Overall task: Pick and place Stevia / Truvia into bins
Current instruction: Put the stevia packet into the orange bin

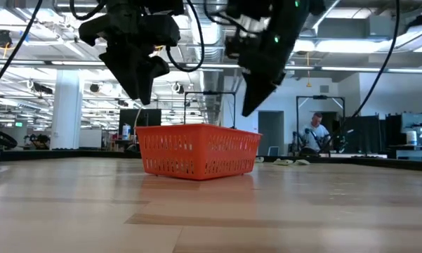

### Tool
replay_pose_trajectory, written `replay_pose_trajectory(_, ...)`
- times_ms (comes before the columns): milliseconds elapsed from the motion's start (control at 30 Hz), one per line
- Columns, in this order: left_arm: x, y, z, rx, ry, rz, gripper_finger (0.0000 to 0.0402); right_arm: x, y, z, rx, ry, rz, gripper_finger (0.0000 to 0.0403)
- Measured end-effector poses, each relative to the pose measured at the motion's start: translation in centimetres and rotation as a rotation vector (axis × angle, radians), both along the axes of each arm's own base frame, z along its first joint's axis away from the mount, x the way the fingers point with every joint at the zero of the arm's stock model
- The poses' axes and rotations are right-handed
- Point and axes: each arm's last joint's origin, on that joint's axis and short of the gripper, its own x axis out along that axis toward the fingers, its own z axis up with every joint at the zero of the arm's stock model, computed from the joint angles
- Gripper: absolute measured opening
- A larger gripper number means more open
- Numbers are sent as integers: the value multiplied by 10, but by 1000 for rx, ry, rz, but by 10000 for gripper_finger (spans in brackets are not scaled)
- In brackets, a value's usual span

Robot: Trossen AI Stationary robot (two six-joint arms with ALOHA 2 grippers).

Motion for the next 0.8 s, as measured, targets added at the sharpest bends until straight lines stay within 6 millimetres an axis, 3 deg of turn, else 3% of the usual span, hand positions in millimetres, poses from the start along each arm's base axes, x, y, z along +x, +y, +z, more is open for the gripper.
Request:
replay_pose_trajectory(267,-10,0,-34,-5,41,11,169,-55,-86,-16,81,-83,-247,102)
replay_pose_trajectory(400,-6,0,-38,0,-24,17,169,-78,-121,-22,160,-101,-428,103)
replay_pose_trajectory(567,4,1,-35,33,-136,28,169,-88,-149,-33,258,-94,-470,115)
replay_pose_trajectory(800,8,9,-33,158,-180,76,169,-96,-177,-60,266,-9,-523,162)
